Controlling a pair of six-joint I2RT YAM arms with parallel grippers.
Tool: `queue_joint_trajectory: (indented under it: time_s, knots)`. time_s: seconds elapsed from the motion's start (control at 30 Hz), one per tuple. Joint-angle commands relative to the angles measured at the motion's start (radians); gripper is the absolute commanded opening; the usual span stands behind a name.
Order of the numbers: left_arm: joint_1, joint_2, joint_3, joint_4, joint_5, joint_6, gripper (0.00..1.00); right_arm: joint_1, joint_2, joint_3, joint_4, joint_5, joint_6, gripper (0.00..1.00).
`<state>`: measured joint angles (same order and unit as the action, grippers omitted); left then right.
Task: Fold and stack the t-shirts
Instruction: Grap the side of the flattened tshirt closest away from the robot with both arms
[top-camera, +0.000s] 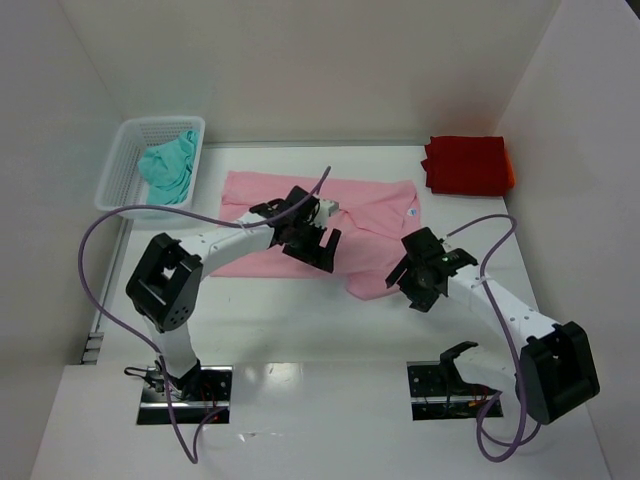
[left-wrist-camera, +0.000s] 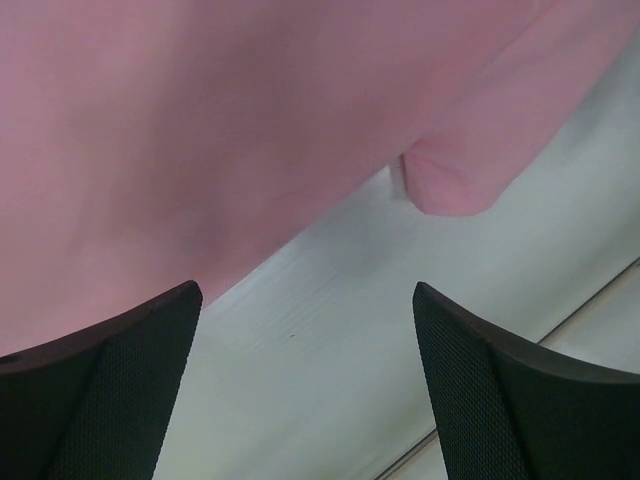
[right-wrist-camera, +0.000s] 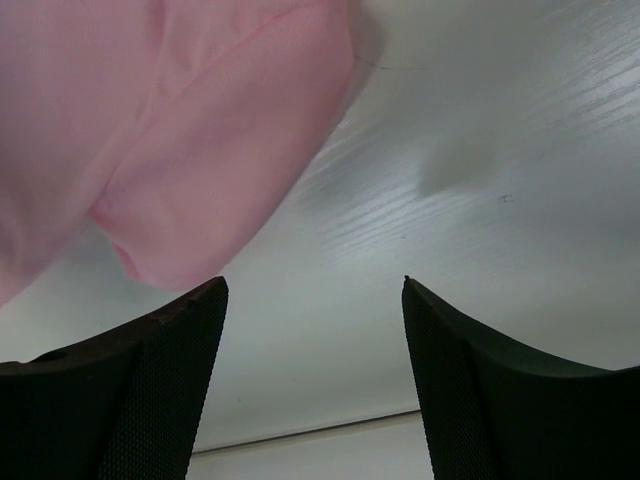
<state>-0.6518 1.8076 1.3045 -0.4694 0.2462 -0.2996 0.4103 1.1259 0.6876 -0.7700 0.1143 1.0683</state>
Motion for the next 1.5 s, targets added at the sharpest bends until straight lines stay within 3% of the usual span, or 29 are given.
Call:
queue_joint_trajectory:
  time_s: [0.0,0.2,0.33,0.53,0.87,1.03,1.27,1.47]
  knots:
    - [0.038,-0.091,0.004,0.017,-0.090,-0.042,0.94,0.012,0.031,0.013,0.028,0.080,0.058,0.75]
    - [0.104,-0.186,-0.057,-0.020,-0.240,-0.108,0.98,0.012,0.084,0.053,0.037,0.149,0.058,0.72]
    - [0.224,-0.260,-0.143,-0.020,-0.306,-0.187,0.98,0.012,0.176,0.066,0.055,0.180,0.058,0.72]
    - [0.363,-0.303,-0.209,-0.020,-0.297,-0.223,0.98,0.012,0.239,0.098,0.109,0.239,0.044,0.71]
    - [0.472,-0.366,-0.280,-0.041,-0.255,-0.223,0.98,0.012,0.310,0.116,0.159,0.285,0.021,0.68]
    - [0.503,-0.376,-0.280,-0.063,-0.266,-0.223,0.98,0.012,0.310,0.086,0.181,0.285,0.010,0.53]
    - [0.543,-0.396,-0.280,-0.092,-0.298,-0.214,0.99,0.012,0.273,0.086,0.195,0.303,0.010,0.13]
    - [0.575,-0.407,-0.309,-0.092,-0.298,-0.246,0.99,-0.050,0.195,0.096,0.186,0.303,-0.036,0.07]
